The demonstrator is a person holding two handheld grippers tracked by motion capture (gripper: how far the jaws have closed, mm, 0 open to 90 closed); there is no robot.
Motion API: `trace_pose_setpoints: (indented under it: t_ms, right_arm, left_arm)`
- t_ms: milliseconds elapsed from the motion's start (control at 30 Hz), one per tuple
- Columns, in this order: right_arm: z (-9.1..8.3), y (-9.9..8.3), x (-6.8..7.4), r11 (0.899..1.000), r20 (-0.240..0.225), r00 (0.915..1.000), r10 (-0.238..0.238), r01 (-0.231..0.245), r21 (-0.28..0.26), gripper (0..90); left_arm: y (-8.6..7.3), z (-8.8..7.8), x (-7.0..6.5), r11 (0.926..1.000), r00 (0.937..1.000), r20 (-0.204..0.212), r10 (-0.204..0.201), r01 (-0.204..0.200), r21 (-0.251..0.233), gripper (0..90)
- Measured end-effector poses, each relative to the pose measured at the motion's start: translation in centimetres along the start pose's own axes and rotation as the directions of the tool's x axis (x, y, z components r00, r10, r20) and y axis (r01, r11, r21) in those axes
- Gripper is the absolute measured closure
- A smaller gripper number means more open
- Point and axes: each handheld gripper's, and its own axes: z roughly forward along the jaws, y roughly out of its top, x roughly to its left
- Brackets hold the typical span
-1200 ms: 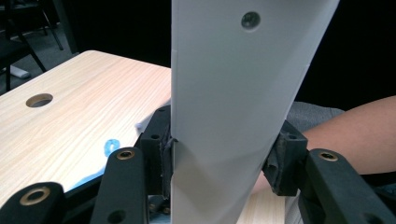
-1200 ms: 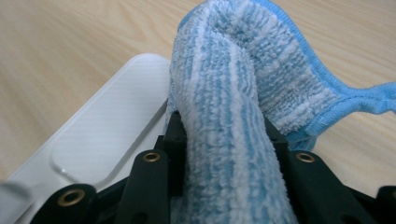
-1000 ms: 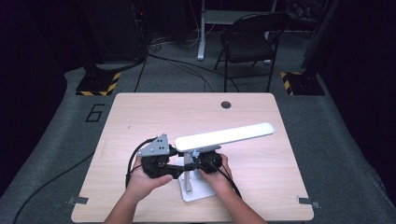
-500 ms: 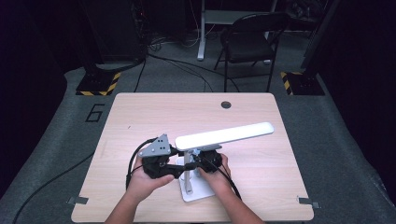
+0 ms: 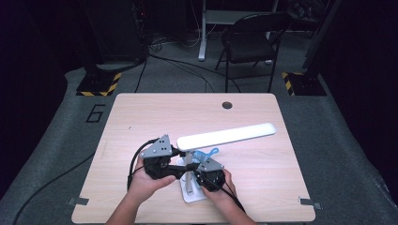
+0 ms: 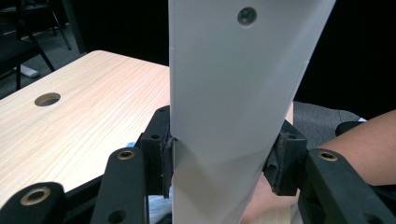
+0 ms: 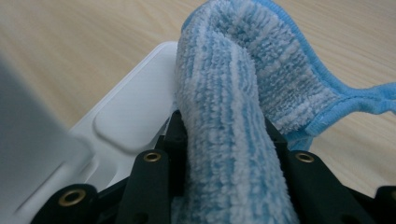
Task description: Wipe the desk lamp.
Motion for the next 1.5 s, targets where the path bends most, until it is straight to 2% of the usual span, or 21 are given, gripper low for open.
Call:
trace_pose_setpoints:
  t_ms: [100, 133, 200, 233, 333, 500, 600, 667, 800, 933, 1000, 1133, 1167, 1267, 1300, 1400, 1500]
  right_arm:
    - [-1.1, -0.8, 0.3, 1.0, -0.031, 0.9994, -0.013, 0.013, -0.004, 65.2]
    - [-1.5, -1.1, 0.5, 0.999, -0.047, 0.9983, -0.033, 0.033, -0.006, 65.3]
    - [-2.5, -1.7, 1.1, 0.999, -0.071, 0.9969, -0.033, 0.032, -0.003, 65.3]
    - [-2.9, -2.0, 1.2, 0.999, -0.084, 0.995, -0.053, 0.053, -0.008, 65.3]
    - [-4.0, -2.7, 1.6, 0.997, -0.107, 0.9917, -0.071, 0.072, 0.002, 65.3]
    - [-4.7, -3.2, 0.7, 0.995, -0.135, 0.9857, -0.1, 0.1, -0.006, 65.4]
    - [-4.7, -3.4, 0.1, 0.997, -0.119, 0.9901, -0.074, 0.074, -0.005, 65.6]
    - [-4.3, -3.2, -0.4, 0.997, -0.103, 0.9916, -0.078, 0.078, -0.007, 65.5]
    - [-3.3, -2.6, -1.3, 0.999, -0.069, 0.9968, -0.041, 0.041, -0.005, 65.5]
    - [-2.2, -2.2, -2.1, 0.999, -0.042, 0.9986, -0.034, 0.033, -0.021, 65.3]
    - [-1.9, -2.0, -2.3, 1.0, -0.029, 0.9995, -0.015, 0.014, -0.021, 65.2]
    - [-1.5, -1.8, -2.6, 1.0, -0.021, 0.9998, 0.005, -0.006, -0.018, 65.1]
    - [-1.4, -1.7, -2.8, 1.0, -0.021, 0.9998, -0.003, 0.002, -0.021, 65.1]
    - [-0.9, -1.4, -3.2, 1.0, -0.008, 0.9997, 0.021, -0.021, -0.014, 64.7]
    - [-0.8, -1.2, -3.3, 0.999, -0.006, 0.9995, 0.03, -0.03, -0.01, 64.6]
    - [-0.1, -0.9, -4.2, 0.995, -0.02, 0.9947, 0.101, -0.101, -0.004, 63.6]
    - [0.3, -0.8, -5.3, 0.981, -0.062, 0.9793, 0.193, -0.192, 0.019, 62.9]
  left_arm:
    - [0.0, 0.0, 0.0, 1.0, 1.0, 0.0, 0.0, 0.0, 0.0, 51.9]
    - [0.0, 0.0, 0.0, 1.0, 1.0, -0.001, 0.0, 0.0, -0.001, 51.8]
    - [0.0, 0.0, 0.0, 1.0, 1.0, 0.001, -0.001, 0.001, -0.003, 51.9]
    - [0.0, 0.0, 0.0, 1.0, 1.0, 0.0, -0.001, 0.001, -0.003, 51.9]
    - [-0.1, -0.1, -0.1, 1.0, 1.0, -0.005, -0.002, 0.002, -0.001, 51.8]
    - [-0.2, -0.3, 0.0, 0.9999, 0.9999, 0.006, -0.011, 0.011, -0.006, 51.8]
    - [-0.2, -0.3, 0.0, 0.9999, 0.9999, 0.011, -0.01, 0.01, -0.008, 51.7]
    - [-0.2, -0.3, 0.0, 0.9999, 0.9999, 0.012, -0.008, 0.008, -0.007, 51.7]
    - [-0.2, -0.2, 0.0, 0.9999, 0.9999, 0.006, -0.011, 0.011, -0.008, 51.7]
    - [-0.2, -0.2, 0.0, 0.9999, 0.9999, 0.007, -0.012, 0.012, -0.008, 51.7]
    - [-0.2, -0.2, 0.0, 0.9998, 0.9999, 0.006, -0.015, 0.015, -0.01, 51.7]
    - [-0.2, -0.2, 0.0, 0.9998, 0.9999, 0.002, -0.013, 0.013, -0.013, 51.7]
    - [-0.2, -0.2, 0.1, 0.9998, 0.9999, 0.003, -0.012, 0.012, -0.014, 51.7]
    - [-0.2, -0.2, 0.1, 0.9998, 0.9999, 0.006, -0.013, 0.013, -0.012, 51.7]
    - [-0.2, -0.2, 0.1, 0.9998, 0.9999, 0.007, -0.012, 0.012, -0.012, 51.7]
    - [-0.3, -0.2, 0.1, 0.9998, 0.9999, 0.009, -0.012, 0.012, -0.016, 51.7]
    - [-0.3, -0.2, 0.2, 0.9998, 0.9999, 0.012, -0.012, 0.012, -0.018, 51.7]
